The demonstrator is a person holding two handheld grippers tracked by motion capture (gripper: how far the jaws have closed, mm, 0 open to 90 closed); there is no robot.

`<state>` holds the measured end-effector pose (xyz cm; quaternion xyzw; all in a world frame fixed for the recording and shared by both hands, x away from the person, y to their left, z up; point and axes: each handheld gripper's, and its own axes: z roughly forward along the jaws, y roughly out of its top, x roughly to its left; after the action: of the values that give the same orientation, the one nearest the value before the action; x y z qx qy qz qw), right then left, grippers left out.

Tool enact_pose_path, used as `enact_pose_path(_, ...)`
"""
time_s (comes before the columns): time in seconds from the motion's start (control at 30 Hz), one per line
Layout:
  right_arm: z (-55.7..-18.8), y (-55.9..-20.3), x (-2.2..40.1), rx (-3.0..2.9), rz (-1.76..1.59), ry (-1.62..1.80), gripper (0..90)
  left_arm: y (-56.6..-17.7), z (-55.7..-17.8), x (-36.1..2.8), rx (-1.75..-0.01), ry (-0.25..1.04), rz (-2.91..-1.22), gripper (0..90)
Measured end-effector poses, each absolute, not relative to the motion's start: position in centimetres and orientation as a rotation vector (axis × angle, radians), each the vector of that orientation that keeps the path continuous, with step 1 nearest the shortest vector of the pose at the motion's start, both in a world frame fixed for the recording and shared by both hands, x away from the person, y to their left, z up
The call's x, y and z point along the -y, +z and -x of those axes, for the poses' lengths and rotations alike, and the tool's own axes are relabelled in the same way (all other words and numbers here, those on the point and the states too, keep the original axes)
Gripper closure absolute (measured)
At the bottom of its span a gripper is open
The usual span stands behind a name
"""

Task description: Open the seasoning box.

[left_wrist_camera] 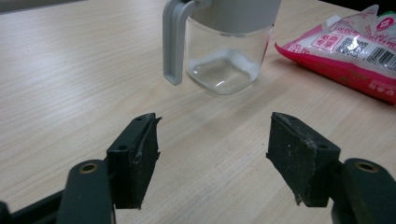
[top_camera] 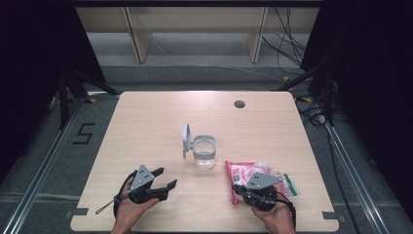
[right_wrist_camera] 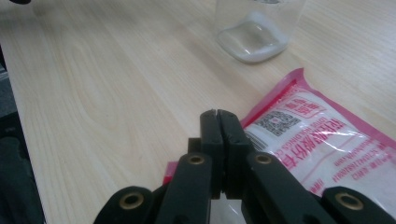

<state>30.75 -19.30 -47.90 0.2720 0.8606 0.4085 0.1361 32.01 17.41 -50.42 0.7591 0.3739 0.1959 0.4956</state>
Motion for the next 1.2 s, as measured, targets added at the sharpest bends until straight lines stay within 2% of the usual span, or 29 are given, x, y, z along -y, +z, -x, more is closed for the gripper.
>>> enact_pose_path(0.13, -31.1, -48.5, 18.3, -2.506, -0.786, 1.156, 90.0, -50.4, -32.1, -17.5, -0.896, 0.482, -1.874, 31.0)
enact_pose_path(0.33, -30.8, -48.4, 17.6, -2.512, -0.734, 1.043, 90.0, -50.2, -31.9, -17.6, -0.898, 0.471, -1.837, 30.8)
enact_pose_path(1.2, -29.4, -48.0, 25.0, -2.434, -0.925, 1.022, 90.0, -50.0, -32.0, -18.2, -0.926, 0.481, -1.819, 29.8)
